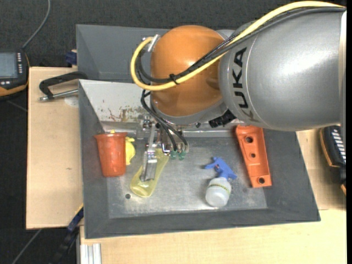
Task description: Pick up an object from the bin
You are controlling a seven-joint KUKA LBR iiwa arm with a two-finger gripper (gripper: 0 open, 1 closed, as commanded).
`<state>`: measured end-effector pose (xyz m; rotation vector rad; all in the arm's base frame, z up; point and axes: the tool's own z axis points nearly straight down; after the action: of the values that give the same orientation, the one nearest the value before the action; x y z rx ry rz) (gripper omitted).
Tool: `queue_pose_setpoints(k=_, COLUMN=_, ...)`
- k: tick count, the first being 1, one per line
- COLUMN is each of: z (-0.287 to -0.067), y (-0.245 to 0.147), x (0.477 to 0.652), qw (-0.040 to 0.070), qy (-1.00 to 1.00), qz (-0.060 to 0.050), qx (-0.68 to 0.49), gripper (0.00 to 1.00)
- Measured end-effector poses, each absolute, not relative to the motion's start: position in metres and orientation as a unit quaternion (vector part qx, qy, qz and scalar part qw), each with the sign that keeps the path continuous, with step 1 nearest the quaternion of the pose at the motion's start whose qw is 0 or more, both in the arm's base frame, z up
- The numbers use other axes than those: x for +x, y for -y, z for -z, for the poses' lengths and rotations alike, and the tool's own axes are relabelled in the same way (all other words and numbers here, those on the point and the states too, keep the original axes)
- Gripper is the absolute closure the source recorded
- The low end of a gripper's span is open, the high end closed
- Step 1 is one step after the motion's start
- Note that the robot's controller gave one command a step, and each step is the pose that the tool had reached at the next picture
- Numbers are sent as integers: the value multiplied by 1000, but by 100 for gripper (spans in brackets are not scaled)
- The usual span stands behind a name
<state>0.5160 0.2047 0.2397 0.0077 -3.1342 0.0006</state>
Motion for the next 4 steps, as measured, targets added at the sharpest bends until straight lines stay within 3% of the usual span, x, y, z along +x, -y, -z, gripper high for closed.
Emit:
queue_pose_setpoints(k=1, z=-245, y=-203, x=518, qw=-1, qy=1000, qz=1, qx=1, gripper=0)
queue_pose_setpoints(k=2, z=-205, y=-192, x=521, qw=-1, qy=997, qz=1, qx=73, gripper=0)
queue_pose_setpoints(k=3, z=-173, y=-171, x=522, qw=-1, qy=970, qz=1, qx=245, gripper=0)
queue_pose_setpoints(k=4, z=-151, y=-168, x=543, qw=-5, qy=943, qz=2, qx=334, gripper=0)
